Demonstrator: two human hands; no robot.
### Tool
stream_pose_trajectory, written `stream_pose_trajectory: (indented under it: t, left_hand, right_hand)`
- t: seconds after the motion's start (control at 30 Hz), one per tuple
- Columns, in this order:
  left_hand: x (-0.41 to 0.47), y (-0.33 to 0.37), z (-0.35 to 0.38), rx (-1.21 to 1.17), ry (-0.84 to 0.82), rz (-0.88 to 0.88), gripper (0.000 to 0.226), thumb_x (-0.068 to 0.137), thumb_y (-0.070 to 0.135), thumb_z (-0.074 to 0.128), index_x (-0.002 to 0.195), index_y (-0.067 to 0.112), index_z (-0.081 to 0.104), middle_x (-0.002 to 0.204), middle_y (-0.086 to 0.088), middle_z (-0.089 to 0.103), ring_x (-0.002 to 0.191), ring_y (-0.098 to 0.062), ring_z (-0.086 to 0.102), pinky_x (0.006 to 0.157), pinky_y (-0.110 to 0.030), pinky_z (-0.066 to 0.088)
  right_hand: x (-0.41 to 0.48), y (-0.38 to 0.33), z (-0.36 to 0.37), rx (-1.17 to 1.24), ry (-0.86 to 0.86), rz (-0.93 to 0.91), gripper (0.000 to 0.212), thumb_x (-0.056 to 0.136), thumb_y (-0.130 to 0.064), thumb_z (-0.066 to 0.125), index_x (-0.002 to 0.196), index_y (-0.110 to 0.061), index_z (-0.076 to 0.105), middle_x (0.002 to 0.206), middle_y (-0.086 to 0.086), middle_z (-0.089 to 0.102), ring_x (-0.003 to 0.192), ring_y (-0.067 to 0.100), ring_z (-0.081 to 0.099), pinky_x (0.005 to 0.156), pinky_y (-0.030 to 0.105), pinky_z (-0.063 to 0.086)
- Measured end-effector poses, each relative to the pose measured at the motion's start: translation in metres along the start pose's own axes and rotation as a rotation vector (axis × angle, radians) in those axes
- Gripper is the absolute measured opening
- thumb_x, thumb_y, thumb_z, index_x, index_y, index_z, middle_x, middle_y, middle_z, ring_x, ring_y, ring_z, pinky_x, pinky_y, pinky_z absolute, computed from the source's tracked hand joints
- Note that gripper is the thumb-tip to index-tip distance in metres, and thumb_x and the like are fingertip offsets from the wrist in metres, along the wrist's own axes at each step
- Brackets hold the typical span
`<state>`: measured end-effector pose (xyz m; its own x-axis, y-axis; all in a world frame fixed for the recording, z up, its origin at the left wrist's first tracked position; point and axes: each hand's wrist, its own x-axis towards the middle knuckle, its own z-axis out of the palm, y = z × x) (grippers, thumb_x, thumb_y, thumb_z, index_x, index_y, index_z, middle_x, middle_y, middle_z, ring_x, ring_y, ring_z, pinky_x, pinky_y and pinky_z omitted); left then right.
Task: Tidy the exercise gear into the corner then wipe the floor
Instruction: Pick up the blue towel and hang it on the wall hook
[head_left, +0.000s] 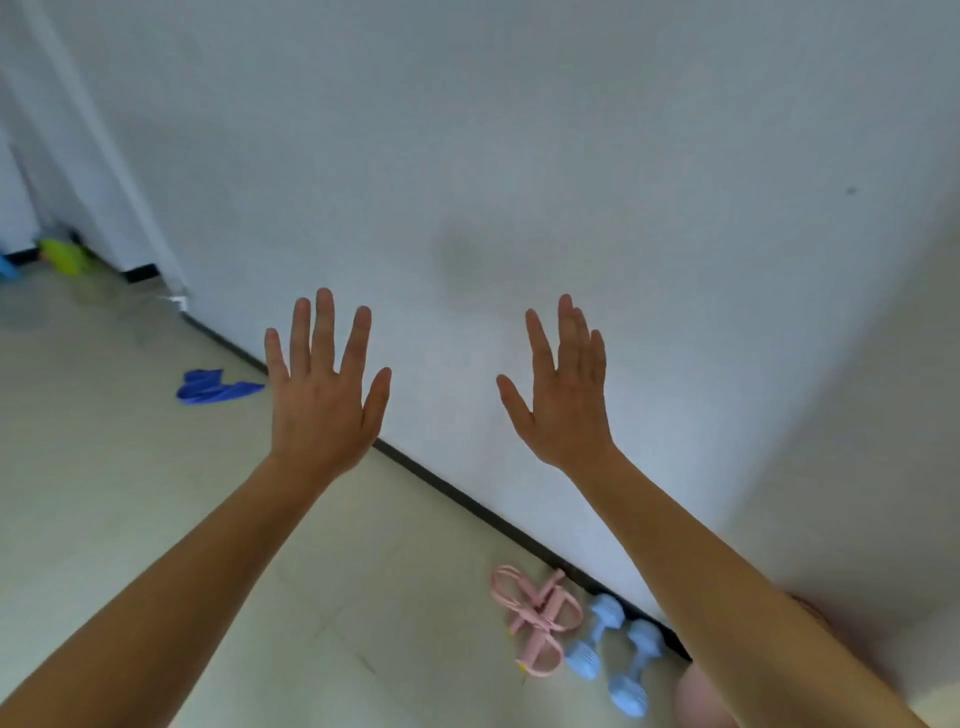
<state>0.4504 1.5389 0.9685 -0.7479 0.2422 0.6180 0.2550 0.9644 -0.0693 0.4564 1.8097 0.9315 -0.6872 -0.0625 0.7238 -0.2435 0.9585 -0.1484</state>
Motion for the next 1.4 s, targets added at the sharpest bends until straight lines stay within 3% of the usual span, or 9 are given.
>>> stream_pose_trajectory:
  t: [0.2,0.43,0.7,1.0,1.17,1.4]
  left_hand:
    - [-0.080,-0.203,-0.032,0.100,-0.016,-0.213,0.066,0.100,0.047,0.031,0.155,0.012,0.021,0.162,-0.022,0.008,0.149,-0.040,0.010,0.114,-0.063,0.015]
    - [-0.126,-0.396,-0.065,0.219,-0.065,-0.364,0.068,0.100,0.049,0.028,0.156,0.013,0.015,0.162,-0.023,0.006,0.149,-0.040,0.007,0.116,-0.064,0.015]
    - [-0.114,-0.539,-0.003,0.251,-0.099,-0.423,0.068,0.100,0.049,0.028,0.155,0.010,0.018,0.161,-0.025,0.009,0.148,-0.042,0.009,0.115,-0.064,0.016]
    - [-0.012,-0.726,0.088,0.359,-0.190,-0.450,0.069,0.100,0.051,0.023,0.156,0.011,0.015,0.161,-0.024,0.007,0.149,-0.041,0.010,0.115,-0.064,0.018]
    - [0.036,-0.830,0.115,0.385,-0.142,-0.501,0.069,0.100,0.051,0.022,0.156,0.011,0.014,0.161,-0.024,0.007,0.149,-0.041,0.009,0.117,-0.063,0.014]
    - [0.064,-0.993,0.192,0.373,-0.167,-0.511,0.069,0.100,0.051,0.020,0.156,0.012,0.015,0.161,-0.025,0.007,0.149,-0.042,0.009,0.115,-0.065,0.014]
  right_hand:
    - [0.043,-0.193,0.091,0.095,-0.020,-0.133,0.069,0.102,-0.048,0.046,0.157,-0.011,0.027,0.164,0.026,0.012,0.152,0.040,0.014,0.119,0.059,0.020]
    - [0.073,-0.394,0.178,0.233,-0.105,-0.288,0.068,0.102,-0.045,0.046,0.159,-0.014,0.023,0.165,0.023,0.008,0.154,0.037,0.009,0.121,0.056,0.017]
    - [0.132,-0.493,0.307,0.257,-0.179,-0.394,0.069,0.102,-0.043,0.047,0.159,-0.015,0.021,0.166,0.023,0.005,0.154,0.038,0.008,0.121,0.057,0.018]
    - [0.276,-0.605,0.492,0.346,-0.240,-0.409,0.070,0.102,-0.047,0.041,0.160,-0.016,0.018,0.166,0.023,0.005,0.154,0.038,0.007,0.122,0.056,0.015]
    - [0.354,-0.675,0.571,0.396,-0.275,-0.424,0.069,0.102,-0.046,0.042,0.160,-0.016,0.017,0.166,0.022,0.005,0.153,0.039,0.009,0.123,0.056,0.014]
    - [0.424,-0.774,0.706,0.320,-0.348,-0.470,0.073,0.101,-0.046,0.041,0.160,-0.020,0.008,0.167,0.020,0.000,0.154,0.037,0.005,0.124,0.054,0.010]
